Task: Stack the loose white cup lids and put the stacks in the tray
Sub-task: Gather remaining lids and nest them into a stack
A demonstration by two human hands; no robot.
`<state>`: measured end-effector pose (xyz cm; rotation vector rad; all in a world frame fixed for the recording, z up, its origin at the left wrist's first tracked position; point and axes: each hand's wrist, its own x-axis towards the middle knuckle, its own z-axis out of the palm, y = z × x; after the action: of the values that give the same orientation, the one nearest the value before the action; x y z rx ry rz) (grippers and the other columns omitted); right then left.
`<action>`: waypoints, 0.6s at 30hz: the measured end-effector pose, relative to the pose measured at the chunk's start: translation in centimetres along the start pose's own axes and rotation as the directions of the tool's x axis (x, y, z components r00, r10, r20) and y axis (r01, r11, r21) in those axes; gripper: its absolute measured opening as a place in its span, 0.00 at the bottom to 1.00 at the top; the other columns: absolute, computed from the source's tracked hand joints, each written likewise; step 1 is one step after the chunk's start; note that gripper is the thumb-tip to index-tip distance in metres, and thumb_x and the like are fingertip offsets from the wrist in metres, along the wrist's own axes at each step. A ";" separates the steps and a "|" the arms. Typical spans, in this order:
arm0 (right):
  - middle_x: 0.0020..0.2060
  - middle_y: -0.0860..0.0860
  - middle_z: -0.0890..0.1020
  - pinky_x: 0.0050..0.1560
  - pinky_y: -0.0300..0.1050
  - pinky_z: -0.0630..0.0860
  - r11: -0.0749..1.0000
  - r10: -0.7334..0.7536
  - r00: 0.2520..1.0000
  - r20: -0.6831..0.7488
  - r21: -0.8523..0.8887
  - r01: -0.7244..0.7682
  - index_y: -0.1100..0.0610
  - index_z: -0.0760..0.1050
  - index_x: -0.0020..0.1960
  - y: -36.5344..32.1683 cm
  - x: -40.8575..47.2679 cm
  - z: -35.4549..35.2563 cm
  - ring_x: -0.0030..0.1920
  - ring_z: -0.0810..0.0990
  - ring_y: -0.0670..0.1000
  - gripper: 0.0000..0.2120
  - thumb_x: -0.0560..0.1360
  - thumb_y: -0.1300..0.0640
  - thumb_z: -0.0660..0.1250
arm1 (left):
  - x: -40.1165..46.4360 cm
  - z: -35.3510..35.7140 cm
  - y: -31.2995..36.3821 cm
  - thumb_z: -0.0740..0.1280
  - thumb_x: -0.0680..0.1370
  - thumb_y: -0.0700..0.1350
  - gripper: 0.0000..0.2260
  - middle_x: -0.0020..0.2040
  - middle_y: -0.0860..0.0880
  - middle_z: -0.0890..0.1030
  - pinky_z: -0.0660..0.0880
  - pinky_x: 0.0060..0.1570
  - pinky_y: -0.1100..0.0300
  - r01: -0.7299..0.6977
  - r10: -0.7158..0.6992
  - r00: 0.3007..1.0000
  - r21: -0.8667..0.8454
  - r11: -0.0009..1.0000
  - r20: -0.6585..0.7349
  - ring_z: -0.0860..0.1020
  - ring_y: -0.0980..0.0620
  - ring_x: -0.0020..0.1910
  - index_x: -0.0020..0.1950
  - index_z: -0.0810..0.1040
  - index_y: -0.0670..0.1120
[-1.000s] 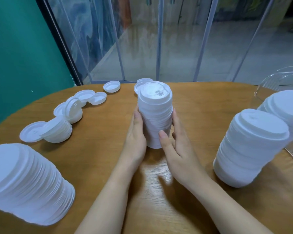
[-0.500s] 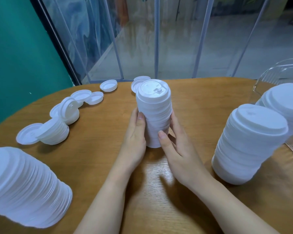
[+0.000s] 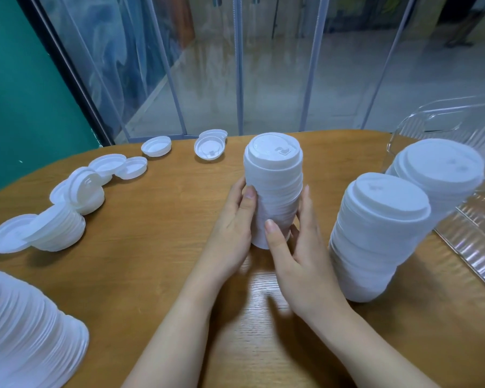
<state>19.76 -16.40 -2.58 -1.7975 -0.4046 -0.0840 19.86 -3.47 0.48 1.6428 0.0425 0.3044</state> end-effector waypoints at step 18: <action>0.81 0.46 0.57 0.78 0.59 0.61 0.982 -0.089 0.990 -0.106 -0.174 0.070 0.52 0.54 0.82 -1.3 -3.1 -0.5 0.81 0.56 0.48 0.36 0.79 0.39 0.58 | -1.1 -3.9 -0.7 0.57 0.87 0.51 0.15 0.64 0.51 0.81 0.78 0.54 0.65 0.153 -0.159 0.986 0.110 0.982 0.045 0.81 0.54 0.60 0.70 0.77 0.54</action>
<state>16.51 -17.32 -2.08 -1.9334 -0.3977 -0.2823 18.03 0.12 -0.12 1.7415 0.1483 0.1401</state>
